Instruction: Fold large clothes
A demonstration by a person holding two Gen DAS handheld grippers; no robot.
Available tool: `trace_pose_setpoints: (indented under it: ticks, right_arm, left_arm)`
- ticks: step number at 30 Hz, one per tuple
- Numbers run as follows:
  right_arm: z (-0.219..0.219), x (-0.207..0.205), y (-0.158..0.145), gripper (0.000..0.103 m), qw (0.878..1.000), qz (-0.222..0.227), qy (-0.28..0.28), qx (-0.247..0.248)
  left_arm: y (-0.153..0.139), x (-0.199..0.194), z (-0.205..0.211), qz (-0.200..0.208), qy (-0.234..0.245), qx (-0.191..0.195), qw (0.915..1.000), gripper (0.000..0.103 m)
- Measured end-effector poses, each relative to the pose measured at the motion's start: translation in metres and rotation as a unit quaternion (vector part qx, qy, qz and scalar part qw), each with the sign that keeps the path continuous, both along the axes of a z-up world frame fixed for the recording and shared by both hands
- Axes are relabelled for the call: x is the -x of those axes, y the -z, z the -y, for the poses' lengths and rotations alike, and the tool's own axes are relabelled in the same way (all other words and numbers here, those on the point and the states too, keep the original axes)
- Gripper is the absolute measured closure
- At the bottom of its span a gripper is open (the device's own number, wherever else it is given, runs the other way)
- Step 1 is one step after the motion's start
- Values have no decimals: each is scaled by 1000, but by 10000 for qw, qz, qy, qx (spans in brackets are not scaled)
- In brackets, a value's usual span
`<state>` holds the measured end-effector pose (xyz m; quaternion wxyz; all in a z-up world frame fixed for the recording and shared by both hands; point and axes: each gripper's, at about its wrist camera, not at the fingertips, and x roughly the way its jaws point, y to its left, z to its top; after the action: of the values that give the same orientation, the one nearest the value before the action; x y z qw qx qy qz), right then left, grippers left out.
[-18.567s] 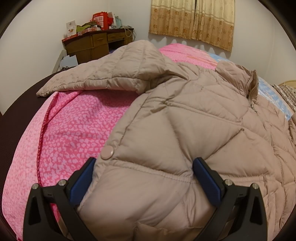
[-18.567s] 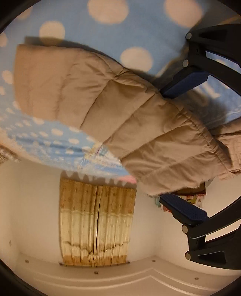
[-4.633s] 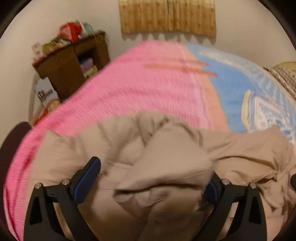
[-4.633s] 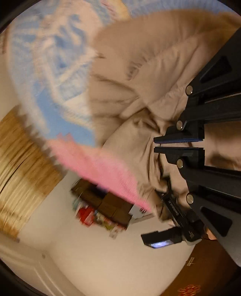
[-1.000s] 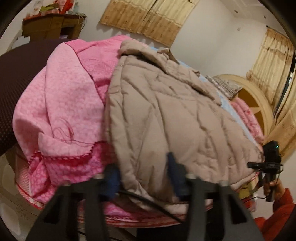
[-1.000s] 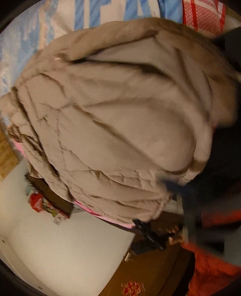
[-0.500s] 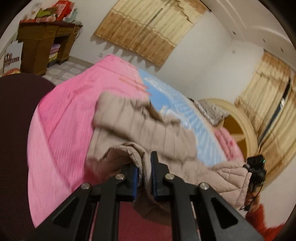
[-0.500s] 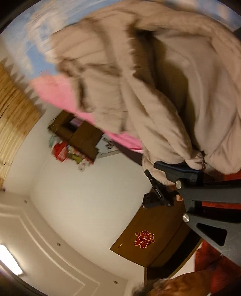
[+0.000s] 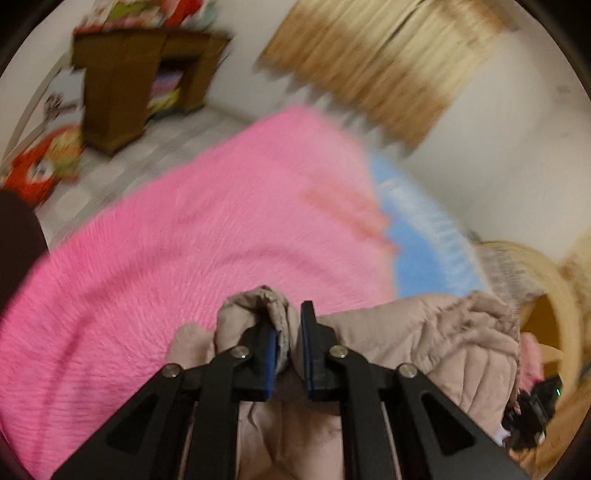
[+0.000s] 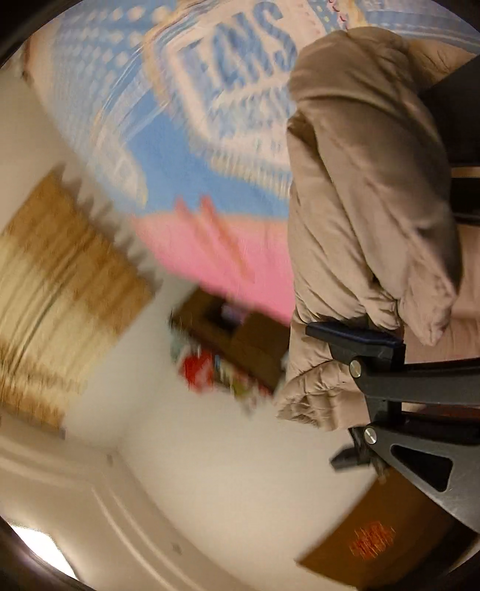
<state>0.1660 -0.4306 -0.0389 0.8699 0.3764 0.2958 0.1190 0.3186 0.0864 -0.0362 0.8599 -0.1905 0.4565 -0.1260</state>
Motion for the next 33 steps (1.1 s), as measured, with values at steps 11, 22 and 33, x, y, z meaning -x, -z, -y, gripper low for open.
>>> trace_pose_setpoints:
  ticks: [11,22,33]
  right_arm:
    - [-2,-14,48,66,9994,-110,162,275]
    - [-57,-4,-87,3,9873,1033,-322,1162]
    - [-138,-133,49,70,9537,-826,-683,2811]
  left_arm:
    - [26,-2,-14,-230,-104,-254,9994,82]
    - [-99,28,41,1403,-228,-1565,9774,24]
    - [11,-20,141,327,460,-2147,9751,17]
